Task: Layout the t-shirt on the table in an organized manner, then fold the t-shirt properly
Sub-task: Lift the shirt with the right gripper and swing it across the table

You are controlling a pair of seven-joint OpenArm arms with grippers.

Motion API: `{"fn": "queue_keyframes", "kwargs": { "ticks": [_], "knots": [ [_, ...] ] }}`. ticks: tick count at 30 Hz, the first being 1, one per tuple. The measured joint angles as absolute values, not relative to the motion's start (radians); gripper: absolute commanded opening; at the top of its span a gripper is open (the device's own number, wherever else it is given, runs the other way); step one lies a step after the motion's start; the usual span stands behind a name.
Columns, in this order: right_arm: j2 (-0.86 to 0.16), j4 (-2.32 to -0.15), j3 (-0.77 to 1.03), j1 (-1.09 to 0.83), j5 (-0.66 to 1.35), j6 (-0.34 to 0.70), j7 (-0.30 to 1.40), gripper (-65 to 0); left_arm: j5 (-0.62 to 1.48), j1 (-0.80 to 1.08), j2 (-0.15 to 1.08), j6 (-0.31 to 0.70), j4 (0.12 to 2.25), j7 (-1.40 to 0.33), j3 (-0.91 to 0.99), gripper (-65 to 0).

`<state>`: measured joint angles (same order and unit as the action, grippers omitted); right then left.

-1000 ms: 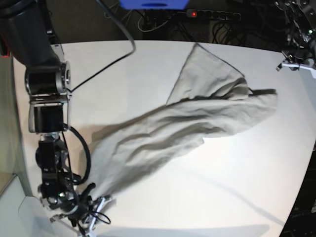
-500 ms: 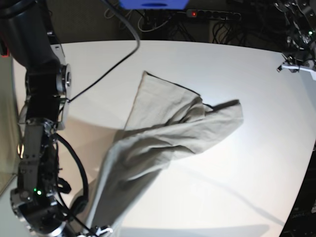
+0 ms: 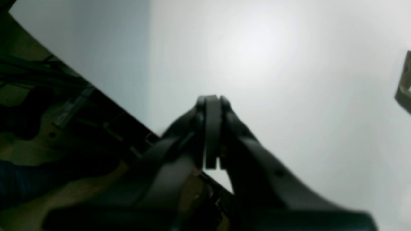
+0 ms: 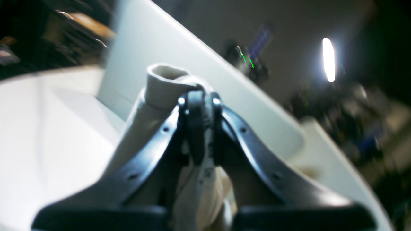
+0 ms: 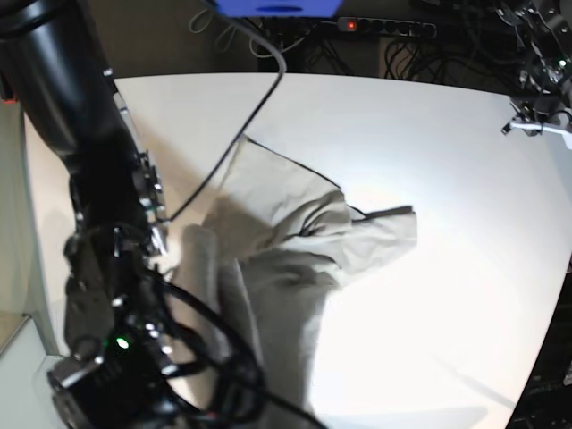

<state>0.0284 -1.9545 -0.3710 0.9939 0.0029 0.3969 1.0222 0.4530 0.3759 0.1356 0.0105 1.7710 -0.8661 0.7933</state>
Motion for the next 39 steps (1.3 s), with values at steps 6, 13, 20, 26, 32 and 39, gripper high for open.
{"fn": "queue_keyframes", "kwargs": {
  "ticks": [6,13,20,26,32,39],
  "knots": [
    [0.131,-1.945,-0.422,1.138,0.007,0.396,1.028,-65.0,0.453,0.376,0.135,0.010,1.771,-0.867,0.796,-64.5],
    [0.150,-1.634,-0.406,1.285,-0.009,0.395,0.898,-65.0,0.453,0.376,0.135,0.010,1.771,-0.865,0.797,-64.5],
    [0.150,-1.458,-0.411,1.257,-0.003,0.397,0.848,-65.0,0.453,0.373,0.135,0.010,1.771,-0.863,0.797,-64.5],
    [0.153,-1.276,-0.413,1.269,0.004,0.397,0.676,-65.0,0.454,0.342,0.136,0.010,1.768,-0.863,0.797,-64.5],
    [0.153,-1.143,-0.383,1.251,0.000,0.381,0.631,-65.0,0.453,0.348,0.135,0.010,1.769,-0.866,0.797,-64.5],
    [0.153,-1.226,-0.258,1.250,-0.009,0.377,0.755,-65.0,0.450,0.337,0.135,0.010,1.769,-0.870,0.797,-64.5]
  ]
}}
